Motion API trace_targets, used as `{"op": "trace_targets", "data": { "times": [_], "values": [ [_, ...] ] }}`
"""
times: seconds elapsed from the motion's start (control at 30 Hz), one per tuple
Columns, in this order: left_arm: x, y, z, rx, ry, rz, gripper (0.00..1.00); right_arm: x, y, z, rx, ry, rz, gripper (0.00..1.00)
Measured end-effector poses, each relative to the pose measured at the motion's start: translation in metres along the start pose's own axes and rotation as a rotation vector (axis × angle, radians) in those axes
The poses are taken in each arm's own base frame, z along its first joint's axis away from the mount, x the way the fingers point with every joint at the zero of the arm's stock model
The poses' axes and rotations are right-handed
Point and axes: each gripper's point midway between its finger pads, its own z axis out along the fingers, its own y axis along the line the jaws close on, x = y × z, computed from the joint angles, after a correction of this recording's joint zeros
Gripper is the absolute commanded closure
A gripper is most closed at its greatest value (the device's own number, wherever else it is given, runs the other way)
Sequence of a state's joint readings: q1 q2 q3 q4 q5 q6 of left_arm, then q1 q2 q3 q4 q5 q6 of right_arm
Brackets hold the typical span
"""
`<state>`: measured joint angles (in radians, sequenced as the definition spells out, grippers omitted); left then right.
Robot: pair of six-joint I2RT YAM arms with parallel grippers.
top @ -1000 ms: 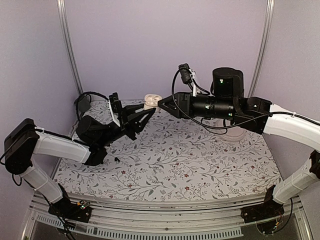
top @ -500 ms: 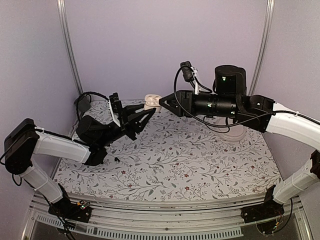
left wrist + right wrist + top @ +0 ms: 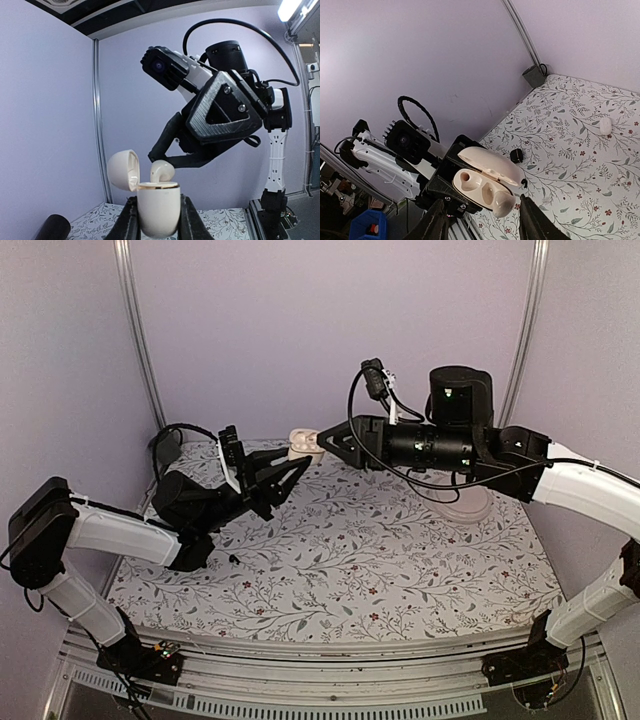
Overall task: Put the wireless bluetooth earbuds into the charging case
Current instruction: Adjust the right earbud in the right side groove of the charging case.
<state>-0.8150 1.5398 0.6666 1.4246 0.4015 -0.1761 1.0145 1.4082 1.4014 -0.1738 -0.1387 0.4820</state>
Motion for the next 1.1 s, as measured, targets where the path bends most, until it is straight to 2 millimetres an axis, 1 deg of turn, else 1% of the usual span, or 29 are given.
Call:
{"op": "trace_targets", "data": {
  "times": [0.1,0.47,1.1],
  "values": [
    [-0.0001,-0.0001,0.0001,0.000,0.000,0.000,1.00,0.0015,-0.0029,0.0005,0.017,0.008,0.007,0.49],
    [-0.0001,-0.0001,0.0001,0.000,0.000,0.000,1.00,-0.0003,0.0003,0.0038,0.005,0.017,0.033,0.49],
    [-0.0016,-0.0014,0.0003,0.003,-0.007,0.002,1.00,0.0025,0.0053,0.0042,-0.010,0.026,0.048,0.55]
  ]
}}
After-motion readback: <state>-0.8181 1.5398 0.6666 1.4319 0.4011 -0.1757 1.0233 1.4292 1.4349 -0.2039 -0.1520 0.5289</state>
